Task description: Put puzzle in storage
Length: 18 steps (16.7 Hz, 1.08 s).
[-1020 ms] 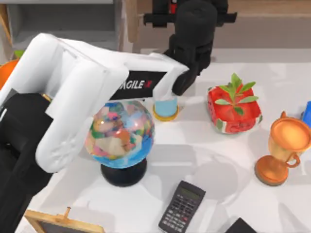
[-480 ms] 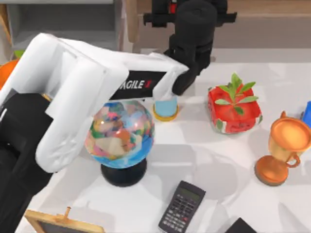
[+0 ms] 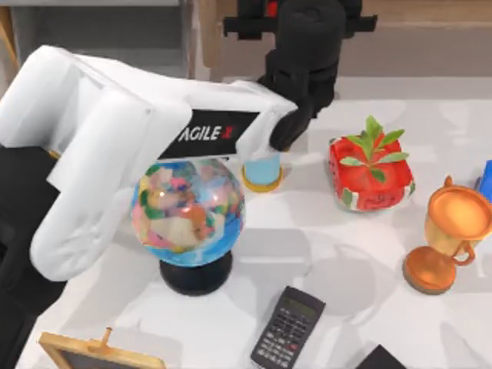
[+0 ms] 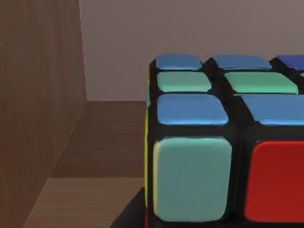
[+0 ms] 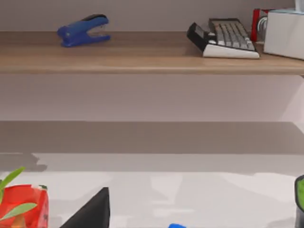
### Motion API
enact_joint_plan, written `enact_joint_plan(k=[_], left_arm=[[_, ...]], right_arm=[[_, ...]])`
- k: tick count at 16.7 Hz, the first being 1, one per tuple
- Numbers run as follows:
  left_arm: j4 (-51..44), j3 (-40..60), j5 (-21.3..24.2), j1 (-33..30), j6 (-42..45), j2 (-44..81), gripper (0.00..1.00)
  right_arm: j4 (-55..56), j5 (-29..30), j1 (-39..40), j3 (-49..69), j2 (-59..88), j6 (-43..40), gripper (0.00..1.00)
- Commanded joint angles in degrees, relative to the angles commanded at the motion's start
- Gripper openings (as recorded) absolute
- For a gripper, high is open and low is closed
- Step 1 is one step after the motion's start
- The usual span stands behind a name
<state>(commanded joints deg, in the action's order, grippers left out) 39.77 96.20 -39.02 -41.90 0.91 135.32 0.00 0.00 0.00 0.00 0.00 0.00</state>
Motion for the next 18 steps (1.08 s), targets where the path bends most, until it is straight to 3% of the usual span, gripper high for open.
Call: enact_joint_plan(k=[5, 8, 13, 18], left_arm=[[-0.02, 0.03, -0.08, 0.2, 0.08, 0.03, 0.0], [-2.99, 0.4, 2.17, -0.32, -0.87, -1.47, 0.0], [-19.81, 2.39, 13.11, -2.41, -4.46, -6.86, 0.0], [-50.23, 7.12, 27.31, -2.16, -6.49, -12.23, 0.0]], right_arm=[[0.0, 0.0, 0.0, 0.0, 0.0, 0.0, 1.0], [0.0, 0.0, 0.0, 0.0, 0.0, 0.0, 1.0], [0.0, 0.0, 0.0, 0.0, 0.0, 0.0, 1.0], [0.0, 0.0, 0.0, 0.0, 0.0, 0.0, 1.0]])
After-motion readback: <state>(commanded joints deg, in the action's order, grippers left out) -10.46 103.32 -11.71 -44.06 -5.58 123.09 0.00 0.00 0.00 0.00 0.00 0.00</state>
